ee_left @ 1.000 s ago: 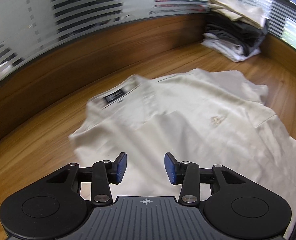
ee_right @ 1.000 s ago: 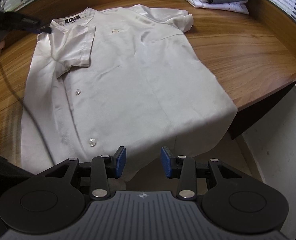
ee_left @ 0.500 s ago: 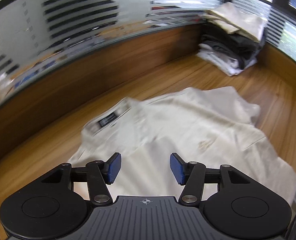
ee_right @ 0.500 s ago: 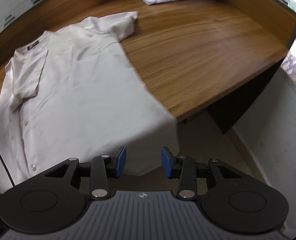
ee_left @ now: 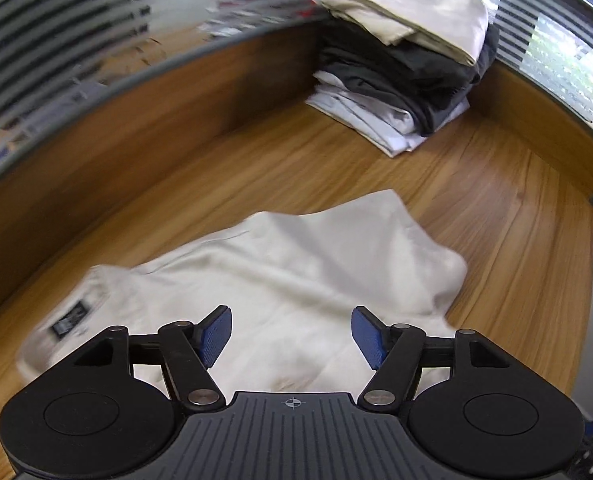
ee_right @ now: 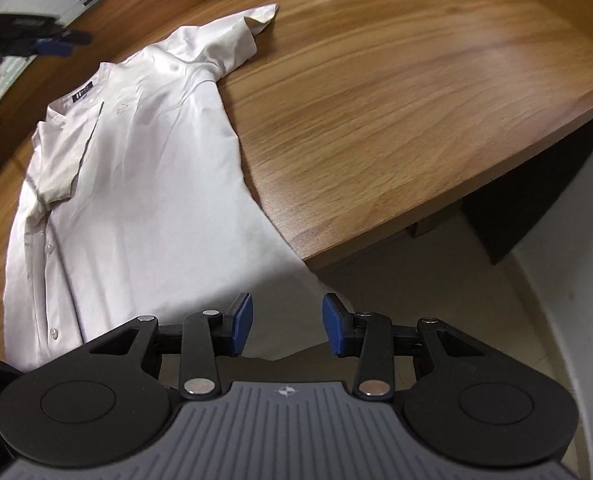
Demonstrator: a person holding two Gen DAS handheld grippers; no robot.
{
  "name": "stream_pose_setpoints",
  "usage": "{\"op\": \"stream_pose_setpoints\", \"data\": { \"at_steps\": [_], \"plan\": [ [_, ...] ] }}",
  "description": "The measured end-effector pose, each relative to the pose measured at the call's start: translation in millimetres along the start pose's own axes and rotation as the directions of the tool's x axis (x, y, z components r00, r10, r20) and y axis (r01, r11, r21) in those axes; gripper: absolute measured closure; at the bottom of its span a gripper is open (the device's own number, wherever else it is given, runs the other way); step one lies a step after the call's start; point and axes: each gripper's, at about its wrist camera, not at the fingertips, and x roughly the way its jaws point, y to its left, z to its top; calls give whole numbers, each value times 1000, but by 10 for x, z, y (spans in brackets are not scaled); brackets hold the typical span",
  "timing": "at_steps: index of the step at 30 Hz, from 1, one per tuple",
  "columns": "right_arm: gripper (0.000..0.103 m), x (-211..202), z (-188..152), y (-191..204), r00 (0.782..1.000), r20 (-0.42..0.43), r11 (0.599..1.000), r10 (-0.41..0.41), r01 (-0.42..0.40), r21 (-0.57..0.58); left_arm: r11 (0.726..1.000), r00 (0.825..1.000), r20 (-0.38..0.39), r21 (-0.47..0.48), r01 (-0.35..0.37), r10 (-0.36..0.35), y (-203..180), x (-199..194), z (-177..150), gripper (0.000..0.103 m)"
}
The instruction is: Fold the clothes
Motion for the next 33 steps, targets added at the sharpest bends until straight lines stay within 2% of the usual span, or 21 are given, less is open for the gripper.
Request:
{"op": "stream_pose_setpoints", "data": {
  "at_steps": [6,9,13,16,22,28,30,33],
  "plan": [
    [59,161,26,-157,998,-8,998,59,-59,-33,999,998,-43,16,34,-34,-299,422,295,32],
    [58,240,6,-197,997,-13,994,79,-79,-75,998,995,-89,12,54,-53,-409,635,396,31],
    [58,285,22,-212,989,-36,980,144,-148,-136,996,986,-137,-40,84,-89,-530,912,548,30],
    [58,280,55,-232,974,-51,960,222,-228,-161,993,981,-169,-85,82,-95,-627,1133,666,30],
    [58,283,84,-324,945,-54,938,322,-326,-117,996,983,-176,-77,47,-60,-795,1486,866,26],
    [56,239,40,-382,924,3,924,382,-382,-24,1000,987,-163,-21,-10,6,-834,1682,945,26],
    [56,231,23,-386,919,19,919,394,-394,-1,1000,986,-167,-15,-10,7,-831,1720,948,24],
    [55,251,11,-366,923,26,923,383,-384,24,1000,989,-148,0,-11,11,-848,1745,937,19]
  ]
}}
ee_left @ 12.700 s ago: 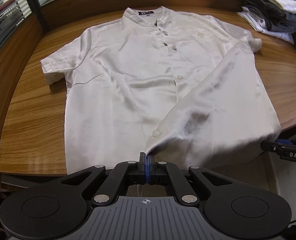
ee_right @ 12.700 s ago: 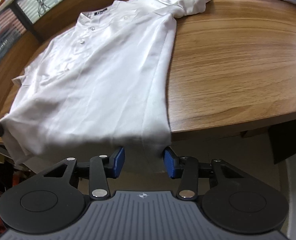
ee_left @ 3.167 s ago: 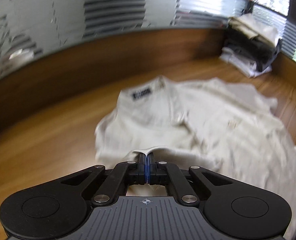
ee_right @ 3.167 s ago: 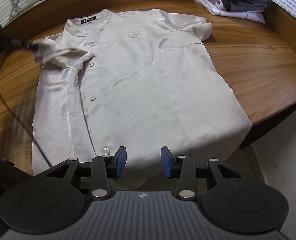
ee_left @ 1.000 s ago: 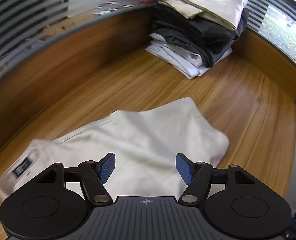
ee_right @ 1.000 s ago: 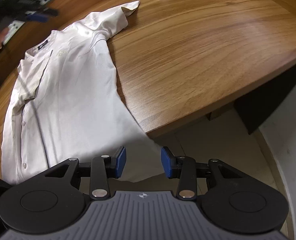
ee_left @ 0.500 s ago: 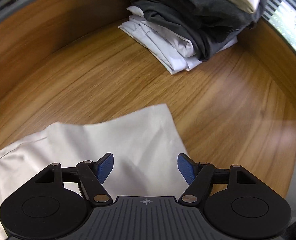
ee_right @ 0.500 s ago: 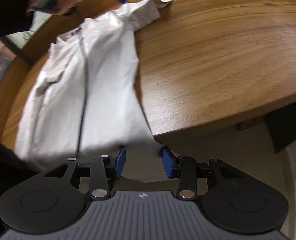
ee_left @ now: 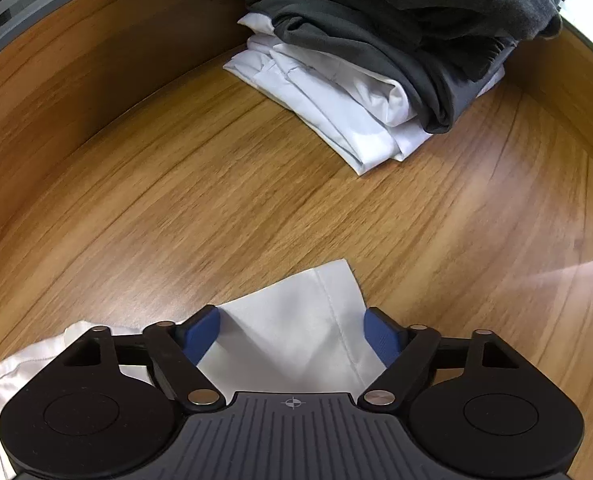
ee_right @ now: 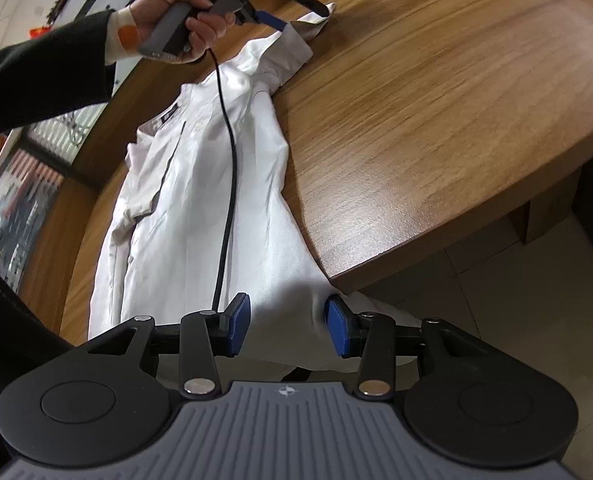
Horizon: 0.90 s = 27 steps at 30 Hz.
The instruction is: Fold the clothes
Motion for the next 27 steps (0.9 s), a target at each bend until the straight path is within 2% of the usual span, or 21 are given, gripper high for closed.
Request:
{"op": "stream_pose_setpoints", "data": {
  "at_steps": [4,7,9,11,12,14,15,16,18,24,27],
  "plan": [
    [55,73,8,33,1000,-19,999,-22,23,24,1000,1000,7,4,-11,11,-60,15,-32,16],
    [61,60,0,62,999,-18,999,-39,40,30,1000,1000,-2,-11,3,-3,-82,-5,-52,16],
    [69,39,-11,105,999,-17,998,-51,52,20,1000,1000,-9,-17,-4,3,-103,-5,-65,16],
    [83,9,-23,150,998,-12,998,-69,69,14,1000,1000,3,-2,-18,18,-125,-9,-96,18],
    [90,-8,-30,175,997,-8,997,-80,81,10,1000,1000,16,7,-19,19,-130,-19,-114,23],
    [96,-38,-49,237,995,3,995,-101,101,1,1000,999,35,2,-31,31,-114,-68,-132,49],
    [98,-49,-63,271,994,12,994,-108,108,-5,999,998,42,-2,-40,40,-107,-96,-135,78],
    [98,-60,-76,304,993,21,993,-114,114,-10,999,999,30,-8,-42,43,-83,-106,-133,99],
    [99,-78,-105,363,991,37,991,-129,130,-10,999,999,24,-32,-30,31,-7,-152,-132,99],
    [101,-150,-165,621,975,84,978,-205,206,-10,997,995,95,-77,31,-23,376,-636,-179,99],
    [102,-193,-195,841,962,113,967,-250,253,-12,985,992,104,-150,87,-71,717,-942,-245,99]
  ]
}}
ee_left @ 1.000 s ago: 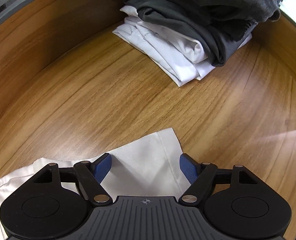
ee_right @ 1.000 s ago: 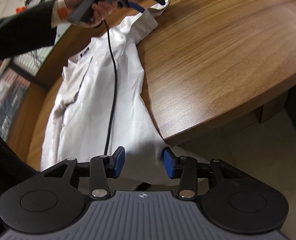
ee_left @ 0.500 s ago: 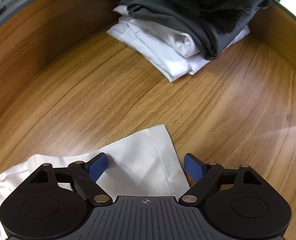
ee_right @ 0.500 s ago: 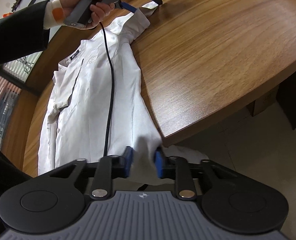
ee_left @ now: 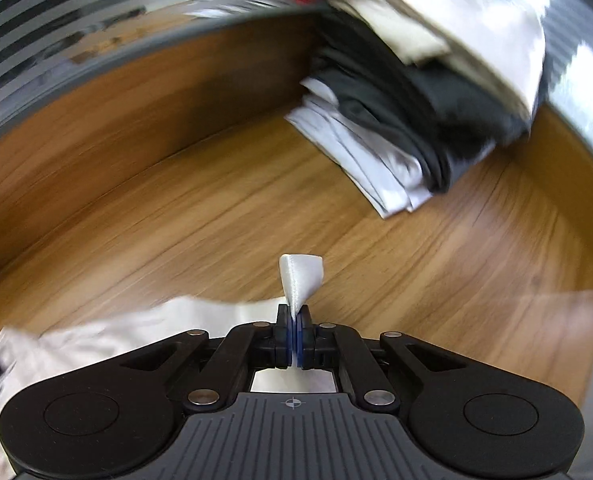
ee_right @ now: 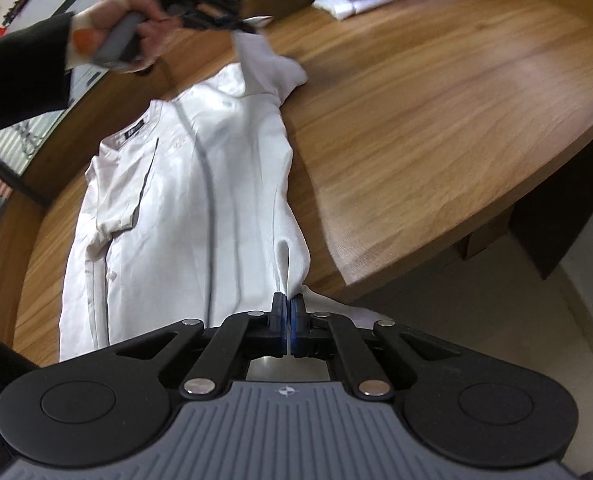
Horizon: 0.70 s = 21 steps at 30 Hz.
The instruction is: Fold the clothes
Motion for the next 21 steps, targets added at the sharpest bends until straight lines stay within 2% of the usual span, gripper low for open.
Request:
{"op": "stream_pose_setpoints", "data": {
  "at_steps": [5,10,17,21],
  "plan": [
    [102,-99,-60,438,998,7,997,-59,59,-40,996,1000,24,-85,20,-18,582,-581,-150,99],
    [103,-40,-222,923,993,-30,986,-113,109,-125,992,999,46,-126,-2,8,1122,-976,-447,99],
    [103,124,-495,1485,990,-74,973,-116,99,-210,988,999,18,-154,-33,37,1607,-1095,-977,99],
    [103,190,-615,1746,982,-97,951,-164,131,-279,982,1000,2,-188,-29,30,1800,-1071,-1199,99]
  ]
}}
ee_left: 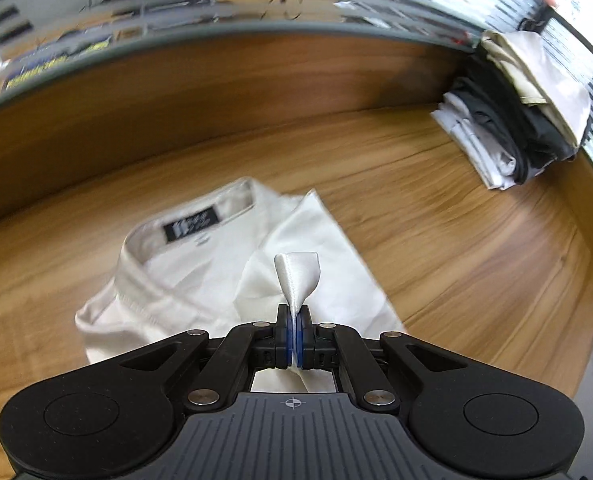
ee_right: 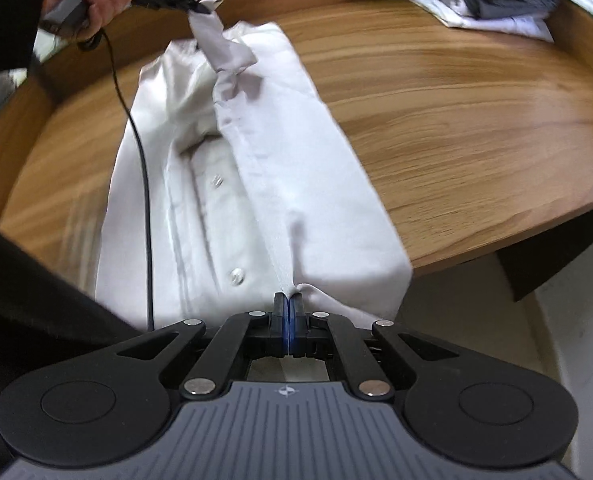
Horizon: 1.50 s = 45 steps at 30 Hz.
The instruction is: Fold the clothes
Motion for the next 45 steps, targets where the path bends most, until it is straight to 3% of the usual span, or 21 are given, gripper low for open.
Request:
{"op": "stream_pose_setpoints", "data": {
  "at_steps": [7,11,13,14,15,21,24,28,36,39,45],
  "plan": [
    [103,-18,-16,230,1000,3,1000,-9,9,-1,1000,1000,2,-12,-4,4,162,38,-174,99],
    [97,83,-74,263,998,-57,1000,-27,26,-14,998,999,20,-39,-43,44,256,28,-267,98],
    [94,73,-107,269,998,-61,1000,-27,26,-14,996,997,47,-67,-56,59,321,-14,-307,96],
    [85,53,-117,260,998,-57,1000,-25,25,-4,994,996,54,-85,-61,66,354,-36,-322,96],
    [76,32,-129,249,998,-51,1000,-30,30,1,992,995,63,-106,-68,75,386,-63,-339,94],
    [75,-57,-136,136,998,-34,998,-61,62,25,981,982,151,-173,-85,112,441,-263,-488,69],
    [70,-93,-108,103,997,-24,997,-74,74,24,984,977,181,-155,-87,114,405,-341,-527,67],
    [70,-107,-44,57,996,-18,996,-89,89,30,997,992,126,-78,-18,27,287,-272,-487,61],
    [69,-124,27,-28,992,-29,991,-122,123,59,1000,999,42,-7,2,-2,-128,-105,-605,46],
    [66,-135,16,-77,991,-38,987,-131,134,88,1000,999,35,19,-23,22,-328,-34,-654,34],
    [64,-139,-4,-156,988,-57,981,-141,147,124,962,967,90,119,-247,238,-826,89,-812,23]
  ]
}}
